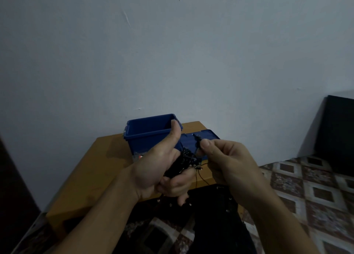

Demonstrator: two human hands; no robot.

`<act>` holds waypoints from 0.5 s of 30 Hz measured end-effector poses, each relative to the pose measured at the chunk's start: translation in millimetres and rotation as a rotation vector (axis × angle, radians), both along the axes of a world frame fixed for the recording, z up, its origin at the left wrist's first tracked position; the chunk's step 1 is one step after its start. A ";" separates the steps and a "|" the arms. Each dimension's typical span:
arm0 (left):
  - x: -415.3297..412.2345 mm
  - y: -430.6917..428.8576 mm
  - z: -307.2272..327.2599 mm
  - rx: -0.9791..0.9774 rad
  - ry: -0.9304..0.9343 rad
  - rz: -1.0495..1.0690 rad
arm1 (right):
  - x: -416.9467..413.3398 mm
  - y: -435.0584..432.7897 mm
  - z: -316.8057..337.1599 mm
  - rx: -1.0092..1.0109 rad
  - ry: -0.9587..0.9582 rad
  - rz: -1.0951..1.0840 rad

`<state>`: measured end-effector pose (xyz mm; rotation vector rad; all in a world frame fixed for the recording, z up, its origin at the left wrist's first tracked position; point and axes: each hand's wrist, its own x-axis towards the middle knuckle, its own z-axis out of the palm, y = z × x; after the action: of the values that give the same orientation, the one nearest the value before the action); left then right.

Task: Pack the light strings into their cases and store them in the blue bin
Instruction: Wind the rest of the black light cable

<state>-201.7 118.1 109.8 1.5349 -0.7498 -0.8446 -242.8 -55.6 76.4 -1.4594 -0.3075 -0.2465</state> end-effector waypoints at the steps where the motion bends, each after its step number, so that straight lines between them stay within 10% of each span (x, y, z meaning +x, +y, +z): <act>1: -0.2 -3.4 2.1 -0.026 0.041 0.047 | -0.4 1.5 0.6 0.050 -0.021 0.028; 15: 6.4 12.7 -3.3 -0.244 0.262 -0.220 | 3.6 12.0 -6.6 -0.180 0.049 0.012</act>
<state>-195.3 130.9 106.5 1.1133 -0.8047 -1.0528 -239.3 -43.6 69.8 -1.6386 -0.3048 -0.1764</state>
